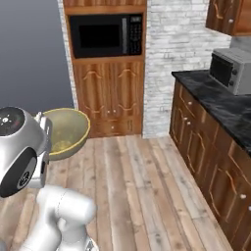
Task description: Pick the mug and place it in the sink. Pick the bowl and place it in the open cabinet and then close the cabinet.
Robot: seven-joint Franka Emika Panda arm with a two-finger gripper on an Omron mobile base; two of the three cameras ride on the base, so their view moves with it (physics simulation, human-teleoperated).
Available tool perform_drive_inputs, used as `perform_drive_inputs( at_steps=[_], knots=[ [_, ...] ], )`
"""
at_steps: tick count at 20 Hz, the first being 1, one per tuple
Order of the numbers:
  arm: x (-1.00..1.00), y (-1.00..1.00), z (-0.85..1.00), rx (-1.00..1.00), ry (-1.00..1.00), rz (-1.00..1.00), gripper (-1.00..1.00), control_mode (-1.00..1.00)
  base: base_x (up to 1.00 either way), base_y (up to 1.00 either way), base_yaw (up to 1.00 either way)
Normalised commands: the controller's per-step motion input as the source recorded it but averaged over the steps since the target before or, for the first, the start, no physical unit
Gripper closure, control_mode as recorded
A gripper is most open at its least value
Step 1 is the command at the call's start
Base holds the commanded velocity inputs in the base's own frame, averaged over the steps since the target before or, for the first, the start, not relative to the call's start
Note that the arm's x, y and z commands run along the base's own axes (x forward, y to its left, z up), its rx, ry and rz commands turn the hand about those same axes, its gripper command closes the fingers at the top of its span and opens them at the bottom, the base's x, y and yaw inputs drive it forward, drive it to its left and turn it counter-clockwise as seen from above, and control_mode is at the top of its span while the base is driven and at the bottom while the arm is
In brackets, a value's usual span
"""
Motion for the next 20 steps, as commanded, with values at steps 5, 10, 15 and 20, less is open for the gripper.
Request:
perform_drive_inputs(
  at_steps=[5, 10, 15, 20],
  knots=[
    [0.0, 0.0, 0.0, 0.0, 0.0, 0.0, 1.0, 1.0, -0.01, 0.0, -0.71],
    [0.0, 0.0, 0.0, 0.0, 0.0, 0.0, 1.0, 1.0, 0.0, 0.0, -0.67],
    [0.0, 0.0, 0.0, 0.0, 0.0, 0.0, 1.0, 1.0, 0.0, 0.0, -0.62],
    [0.0, 0.0, 0.0, 0.0, 0.0, 0.0, 1.0, 1.0, 0.0, 0.0, -0.59]
  ],
)
